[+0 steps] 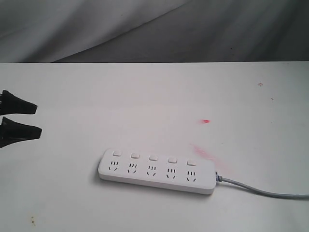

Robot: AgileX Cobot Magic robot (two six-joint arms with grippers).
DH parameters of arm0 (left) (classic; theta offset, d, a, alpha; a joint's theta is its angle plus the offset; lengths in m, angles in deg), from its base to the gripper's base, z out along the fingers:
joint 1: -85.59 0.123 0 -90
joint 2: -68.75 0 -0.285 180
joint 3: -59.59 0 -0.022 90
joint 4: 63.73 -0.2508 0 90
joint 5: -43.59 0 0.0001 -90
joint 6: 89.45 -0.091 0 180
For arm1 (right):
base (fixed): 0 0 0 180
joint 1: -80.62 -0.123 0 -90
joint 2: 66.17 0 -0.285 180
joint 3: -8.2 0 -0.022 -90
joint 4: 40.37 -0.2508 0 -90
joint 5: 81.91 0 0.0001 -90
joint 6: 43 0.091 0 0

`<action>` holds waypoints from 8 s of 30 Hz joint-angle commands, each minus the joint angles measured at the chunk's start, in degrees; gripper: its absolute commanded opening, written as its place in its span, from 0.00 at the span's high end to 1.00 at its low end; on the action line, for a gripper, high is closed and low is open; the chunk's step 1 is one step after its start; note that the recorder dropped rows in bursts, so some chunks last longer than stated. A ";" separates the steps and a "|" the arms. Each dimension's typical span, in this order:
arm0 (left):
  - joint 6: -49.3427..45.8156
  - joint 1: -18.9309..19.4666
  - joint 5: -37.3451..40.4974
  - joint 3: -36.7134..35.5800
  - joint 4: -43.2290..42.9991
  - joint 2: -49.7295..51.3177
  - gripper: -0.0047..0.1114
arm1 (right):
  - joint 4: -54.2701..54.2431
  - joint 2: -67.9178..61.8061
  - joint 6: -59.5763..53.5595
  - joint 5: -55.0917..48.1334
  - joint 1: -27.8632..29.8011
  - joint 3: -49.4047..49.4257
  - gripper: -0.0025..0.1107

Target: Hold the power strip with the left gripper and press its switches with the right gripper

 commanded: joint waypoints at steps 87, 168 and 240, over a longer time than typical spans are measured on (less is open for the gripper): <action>-0.38 -30.36 -13.62 6.49 -19.04 17.80 0.59 | -0.08 0.19 0.13 0.08 0.35 0.23 0.98; -0.38 -30.36 -13.62 6.49 -19.04 17.80 0.59 | -46.53 -84.54 -58.40 -30.88 -4.37 -61.84 0.97; -0.38 -30.36 -13.83 6.49 -20.39 17.80 0.59 | -55.06 -122.73 -78.22 -10.80 -37.67 -79.87 0.41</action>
